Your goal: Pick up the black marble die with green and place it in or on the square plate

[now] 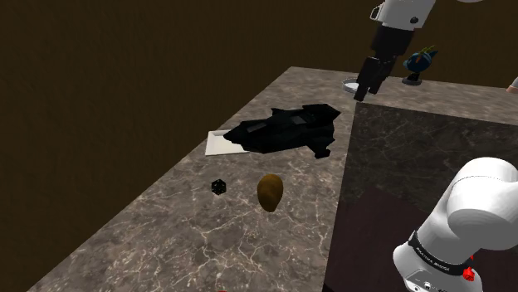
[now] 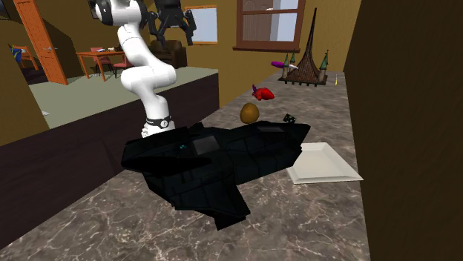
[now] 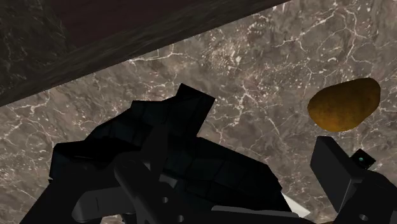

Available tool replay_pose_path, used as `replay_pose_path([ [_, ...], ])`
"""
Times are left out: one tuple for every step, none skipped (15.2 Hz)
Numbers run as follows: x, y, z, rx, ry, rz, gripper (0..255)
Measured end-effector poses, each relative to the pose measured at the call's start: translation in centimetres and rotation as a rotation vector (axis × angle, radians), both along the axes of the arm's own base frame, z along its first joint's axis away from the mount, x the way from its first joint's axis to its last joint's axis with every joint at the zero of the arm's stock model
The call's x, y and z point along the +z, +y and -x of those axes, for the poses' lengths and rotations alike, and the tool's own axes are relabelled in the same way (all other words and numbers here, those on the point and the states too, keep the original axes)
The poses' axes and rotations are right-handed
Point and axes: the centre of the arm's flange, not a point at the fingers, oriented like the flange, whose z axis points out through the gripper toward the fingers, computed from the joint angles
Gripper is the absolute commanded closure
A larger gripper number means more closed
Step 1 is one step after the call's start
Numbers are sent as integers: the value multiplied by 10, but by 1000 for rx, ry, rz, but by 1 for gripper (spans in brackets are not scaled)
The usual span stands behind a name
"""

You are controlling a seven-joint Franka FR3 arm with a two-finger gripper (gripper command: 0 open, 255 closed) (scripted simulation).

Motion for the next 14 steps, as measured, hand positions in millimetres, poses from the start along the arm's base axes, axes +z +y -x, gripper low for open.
replay_pose_path([
  [0,0,0,0,0,0,0],
  [-4,3,-3,4,0,1,0],
  [-7,10,-10,9,-2,1,0],
  [-14,18,-14,16,-4,3,0],
  [-22,25,-23,23,-5,4,0],
  [-26,33,-30,30,-7,5,0],
  [-33,42,-38,38,-8,6,0],
  [-38,51,-45,45,-10,7,0],
  [-46,60,-51,52,-12,9,0],
  [-54,68,-57,60,-14,10,0],
  [-59,76,-64,67,-17,11,0],
  [-65,86,-73,75,-19,13,0],
  [-72,95,-80,82,-20,13,0],
  [-79,101,-85,90,-23,15,0],
])
